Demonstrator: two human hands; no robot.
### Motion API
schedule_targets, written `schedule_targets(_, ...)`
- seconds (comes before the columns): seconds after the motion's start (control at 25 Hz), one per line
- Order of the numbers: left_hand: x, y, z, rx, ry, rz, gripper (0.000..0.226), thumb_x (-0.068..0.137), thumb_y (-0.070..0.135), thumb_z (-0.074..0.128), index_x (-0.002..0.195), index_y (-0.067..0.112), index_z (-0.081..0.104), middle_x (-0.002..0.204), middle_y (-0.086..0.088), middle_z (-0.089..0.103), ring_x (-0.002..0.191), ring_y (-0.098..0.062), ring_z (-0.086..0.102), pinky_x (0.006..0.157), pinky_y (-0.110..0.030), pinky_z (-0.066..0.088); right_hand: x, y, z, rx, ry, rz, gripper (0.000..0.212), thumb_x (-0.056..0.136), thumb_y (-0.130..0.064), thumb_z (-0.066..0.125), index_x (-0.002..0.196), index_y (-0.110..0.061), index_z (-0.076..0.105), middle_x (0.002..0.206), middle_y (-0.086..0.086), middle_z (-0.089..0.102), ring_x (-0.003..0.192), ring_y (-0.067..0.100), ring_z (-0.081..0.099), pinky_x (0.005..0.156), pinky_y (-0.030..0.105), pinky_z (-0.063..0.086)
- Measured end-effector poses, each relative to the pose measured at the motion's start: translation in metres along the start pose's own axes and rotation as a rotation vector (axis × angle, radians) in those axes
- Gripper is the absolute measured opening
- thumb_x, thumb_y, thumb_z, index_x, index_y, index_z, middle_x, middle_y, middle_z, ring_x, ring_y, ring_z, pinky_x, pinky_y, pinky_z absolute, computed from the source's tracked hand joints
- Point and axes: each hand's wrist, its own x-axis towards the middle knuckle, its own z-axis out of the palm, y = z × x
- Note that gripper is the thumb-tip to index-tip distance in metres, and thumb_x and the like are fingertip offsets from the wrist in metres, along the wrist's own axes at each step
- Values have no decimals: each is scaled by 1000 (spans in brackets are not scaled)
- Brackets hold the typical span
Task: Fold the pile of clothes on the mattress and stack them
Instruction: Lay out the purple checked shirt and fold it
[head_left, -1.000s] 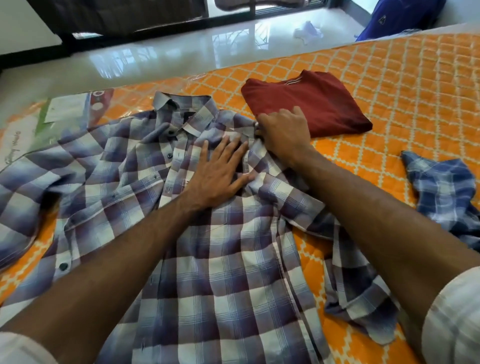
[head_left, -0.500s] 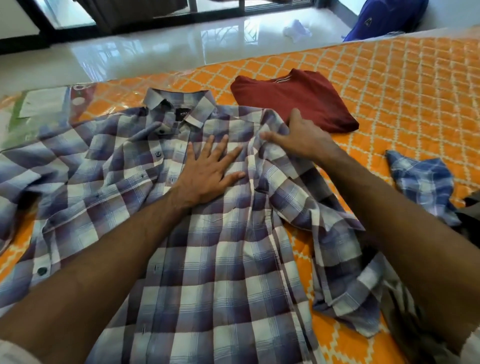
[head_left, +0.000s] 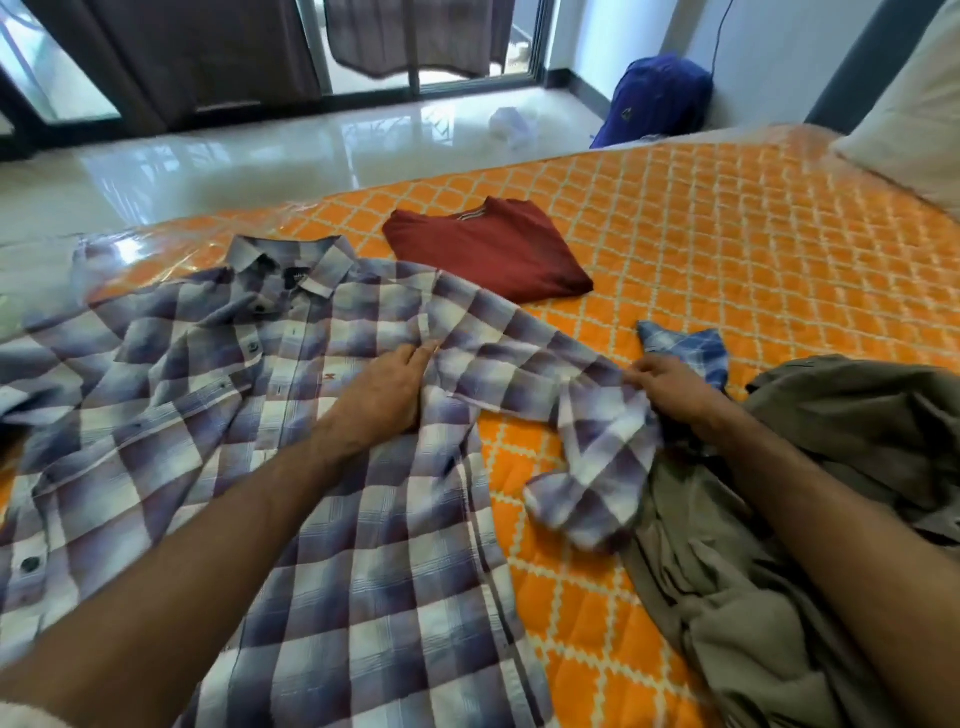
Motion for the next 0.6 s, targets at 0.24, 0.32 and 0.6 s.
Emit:
schedule_targets(0.24,-14,28,-19,96,-65,45,70,94,27,63,154,20,29,157,-8,37,135,-27,47,104,-43,48,-57,24,-1,298,-200,59,63,86,-70,66,115,-14,63,98,6,72,79,22,67,70,36,53)
schedule_targets(0.32,-24,58,-24,77,53,138,54,92,21,62,143,19,46,148,-7,45,126,-26,51,98,-39,50,-67,42,7,54,-160,-4,74,75,-58,79,130,-20,48,108,3,70,94,23,69,79,44,57)
schedule_targets(0.6,-61,173,-2,-169,-203,36,46,88,69,47,87,24,55,86,4,54,78,-16,51,78,-40,44,-100,22,15,311,-42,4,41,102,-44,55,100,-6,69,86,15,75,81,29,71,87,47,57)
